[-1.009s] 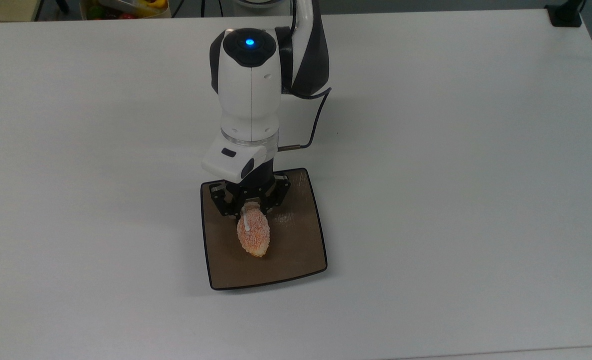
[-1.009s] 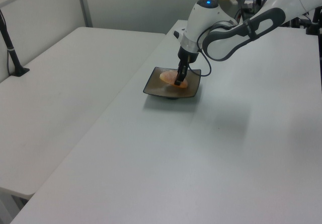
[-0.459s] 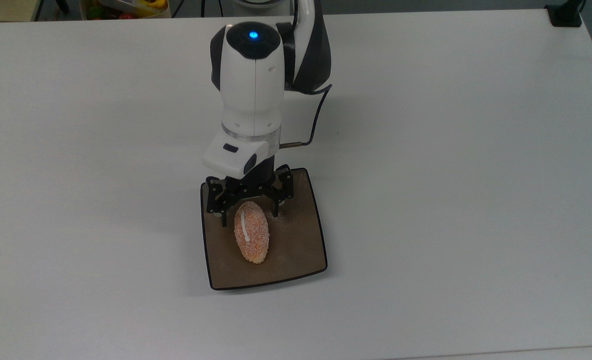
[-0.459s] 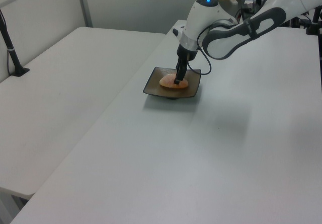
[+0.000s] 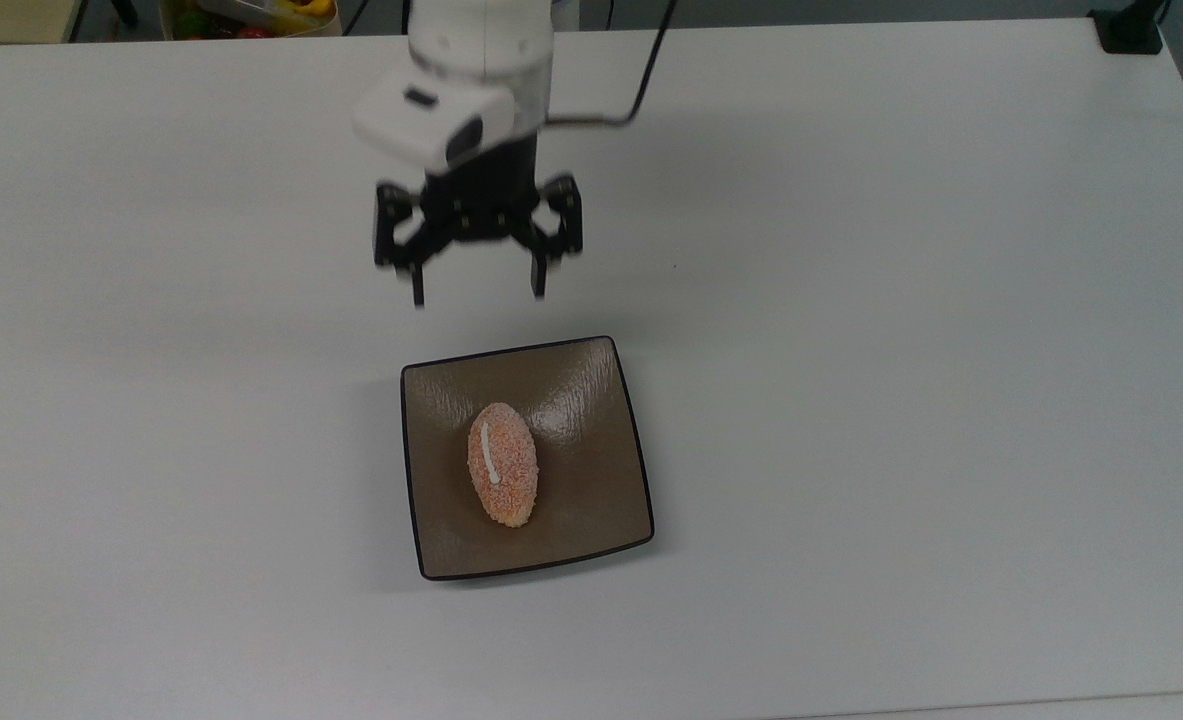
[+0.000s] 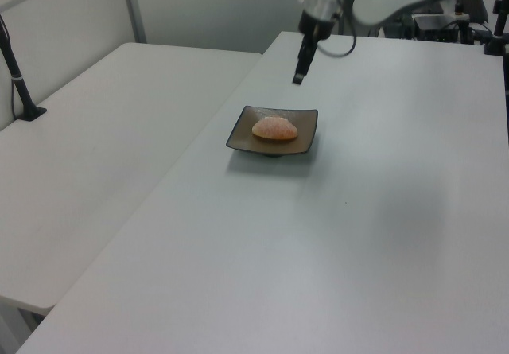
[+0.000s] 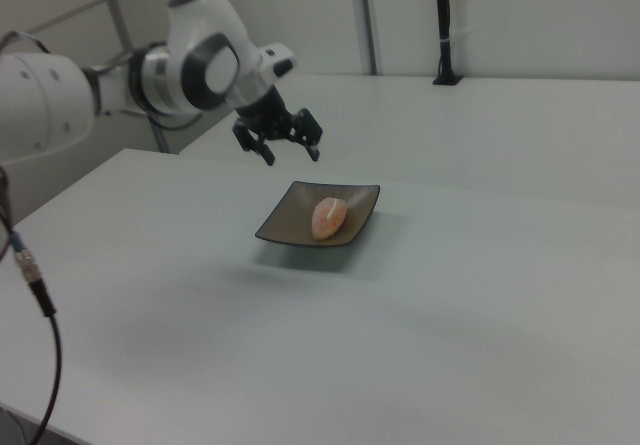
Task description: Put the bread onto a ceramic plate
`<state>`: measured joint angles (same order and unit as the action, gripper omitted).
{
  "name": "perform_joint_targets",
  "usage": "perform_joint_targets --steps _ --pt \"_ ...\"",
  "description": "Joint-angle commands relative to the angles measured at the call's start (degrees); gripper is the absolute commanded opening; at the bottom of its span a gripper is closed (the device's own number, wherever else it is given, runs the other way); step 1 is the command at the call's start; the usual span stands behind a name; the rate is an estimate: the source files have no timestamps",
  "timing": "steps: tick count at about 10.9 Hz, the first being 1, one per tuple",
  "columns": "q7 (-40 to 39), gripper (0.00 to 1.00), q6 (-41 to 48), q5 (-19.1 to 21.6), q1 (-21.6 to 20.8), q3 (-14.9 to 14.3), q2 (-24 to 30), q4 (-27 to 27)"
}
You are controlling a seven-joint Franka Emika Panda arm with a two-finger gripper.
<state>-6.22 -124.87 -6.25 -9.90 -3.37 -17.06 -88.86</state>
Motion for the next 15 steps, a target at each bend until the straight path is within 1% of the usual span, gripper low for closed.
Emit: perform_joint_targets --steps 1,2,3,5,6,8,11,12,13,14,15 --pt "3.05 1.00 14.00 0.89 0.14 -0.23 11.84 -4.13" --pt "4.80 1.00 17.70 1.76 0.32 -0.41 14.13 -4.13" --pt "6.99 1.00 21.39 2.29 0.23 -1.19 15.98 -3.87" --pt "10.78 1.00 28.78 2.38 0.23 -1.64 18.28 -2.99" --pt "12.10 1.00 30.72 2.65 0.41 -1.55 19.24 -3.07" --pt "12.99 1.00 34.33 5.27 1.11 -1.20 20.13 -3.34" --pt "12.64 1.00 33.65 7.83 3.21 -0.59 20.66 -4.39" --pt "10.46 1.00 33.29 8.70 3.57 -0.50 20.66 -4.48" --pt "5.66 1.00 31.11 9.41 4.88 -0.50 20.66 -4.83" --pt "2.21 1.00 29.00 9.94 5.24 -0.50 20.66 -5.27" --pt "0.09 1.00 27.85 9.94 5.50 -0.50 20.49 -5.88"
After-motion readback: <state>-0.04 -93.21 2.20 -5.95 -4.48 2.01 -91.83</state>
